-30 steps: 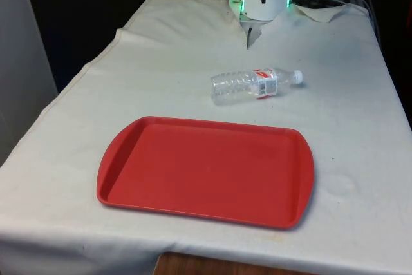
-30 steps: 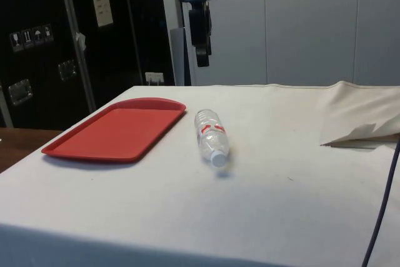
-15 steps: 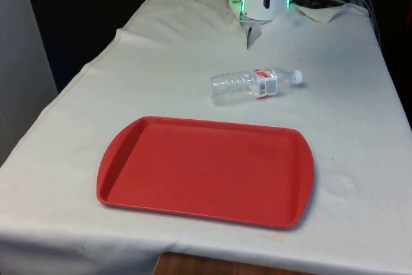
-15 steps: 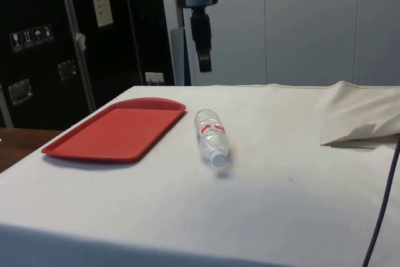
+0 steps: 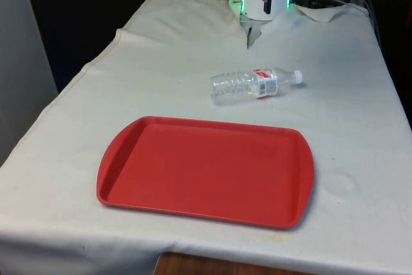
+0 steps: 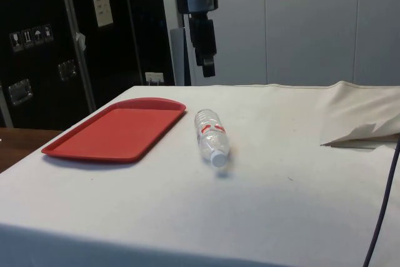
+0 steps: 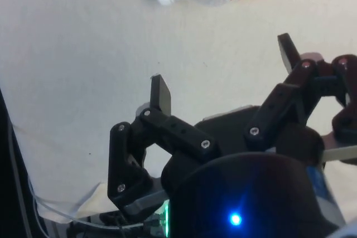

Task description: Place the bottle upright on the tray.

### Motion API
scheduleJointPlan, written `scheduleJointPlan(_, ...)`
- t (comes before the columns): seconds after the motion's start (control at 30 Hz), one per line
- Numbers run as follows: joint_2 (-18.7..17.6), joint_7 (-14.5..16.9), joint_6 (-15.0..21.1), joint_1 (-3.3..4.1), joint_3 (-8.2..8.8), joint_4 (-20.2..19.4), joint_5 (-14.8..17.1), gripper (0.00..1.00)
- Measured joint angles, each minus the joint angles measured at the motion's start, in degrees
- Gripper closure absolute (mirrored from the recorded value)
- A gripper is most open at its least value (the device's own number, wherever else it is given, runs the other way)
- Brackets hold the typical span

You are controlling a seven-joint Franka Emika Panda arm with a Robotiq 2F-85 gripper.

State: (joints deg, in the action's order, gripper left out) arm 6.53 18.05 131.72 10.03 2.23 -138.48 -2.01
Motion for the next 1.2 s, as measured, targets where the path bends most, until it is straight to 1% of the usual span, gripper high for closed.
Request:
scheduleJointPlan(0.13,-0.5,1.7,0.6,0.0,0.0,-0.3,0.0,0.0)
scheduleJointPlan(0.17,-0.5,1.7,0.6,0.0,0.0,-0.3,0.0,0.0)
scheduleJointPlan(0.43,-1.5,5.6,1.7,0.0,0.0,-0.6,0.0,0.0)
scheduleJointPlan(0.5,-1.7,6.0,1.8,0.0,0.0,-0.6,0.0,0.0)
scheduleJointPlan(0.67,-2.3,8.6,2.6,0.0,-0.06,-1.0,0.0,0.0)
scheduleJointPlan(0.8,-2.7,9.7,2.9,0.0,-0.23,-1.0,0.0,0.0)
scheduleJointPlan(1.0,-3.6,12.9,3.4,0.0,-0.52,-1.1,-0.1,0.0)
scheduleJointPlan(1.2,-4.0,14.6,3.4,0.0,-0.74,-1.1,-0.1,0.0)
